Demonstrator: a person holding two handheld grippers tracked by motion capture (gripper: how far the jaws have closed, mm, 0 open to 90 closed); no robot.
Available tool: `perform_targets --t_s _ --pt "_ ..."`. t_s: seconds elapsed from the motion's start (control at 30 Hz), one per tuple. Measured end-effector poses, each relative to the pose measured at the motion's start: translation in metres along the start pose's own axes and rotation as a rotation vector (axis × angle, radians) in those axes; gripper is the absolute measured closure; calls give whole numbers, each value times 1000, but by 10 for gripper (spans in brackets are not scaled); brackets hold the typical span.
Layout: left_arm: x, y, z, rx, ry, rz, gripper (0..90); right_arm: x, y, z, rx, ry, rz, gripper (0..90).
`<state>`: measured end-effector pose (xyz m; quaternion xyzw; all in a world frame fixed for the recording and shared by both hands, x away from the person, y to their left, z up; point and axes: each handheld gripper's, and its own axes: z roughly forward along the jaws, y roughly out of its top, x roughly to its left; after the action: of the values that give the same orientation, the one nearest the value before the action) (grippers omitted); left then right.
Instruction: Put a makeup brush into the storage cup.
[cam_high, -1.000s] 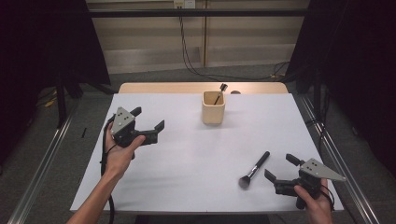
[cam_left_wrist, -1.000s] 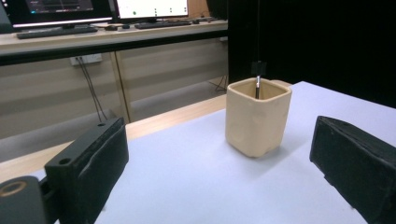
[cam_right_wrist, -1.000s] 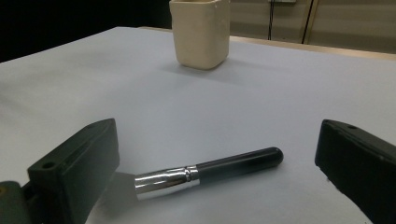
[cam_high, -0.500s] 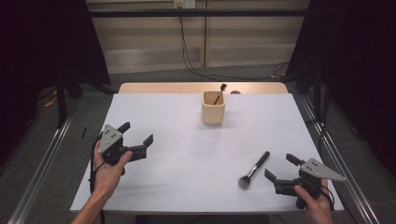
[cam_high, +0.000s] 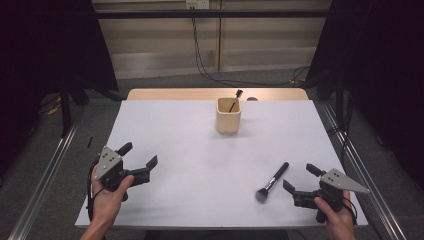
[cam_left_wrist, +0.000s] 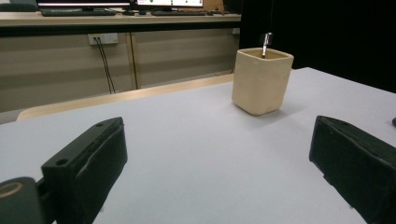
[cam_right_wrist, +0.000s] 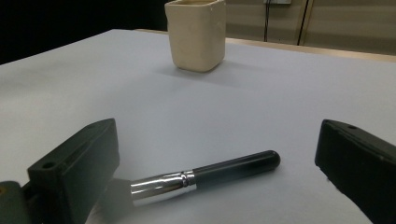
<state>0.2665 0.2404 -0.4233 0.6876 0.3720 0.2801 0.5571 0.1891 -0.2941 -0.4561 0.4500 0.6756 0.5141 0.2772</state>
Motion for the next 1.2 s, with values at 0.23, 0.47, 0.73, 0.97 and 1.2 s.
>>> perform_targets --t_s 0.23,0.47,0.73,0.97,1.2 --pt "-2 -10 -13 18 10 -10 40 -1 -1 -1 -1 -8 10 0" --pt "5 -23 -20 21 33 -28 42 0 -1 -2 -5 -5 3 0" --pt "7 -23 -19 12 25 -24 44 0 -1 -3 -10 5 -13 0" --pt "7 -24 -22 37 -1 -13 44 2 2 1 -17 27 -37 0" --pt "6 -25 -27 36 -9 -7 44 4 7 11 -11 52 -33 0"
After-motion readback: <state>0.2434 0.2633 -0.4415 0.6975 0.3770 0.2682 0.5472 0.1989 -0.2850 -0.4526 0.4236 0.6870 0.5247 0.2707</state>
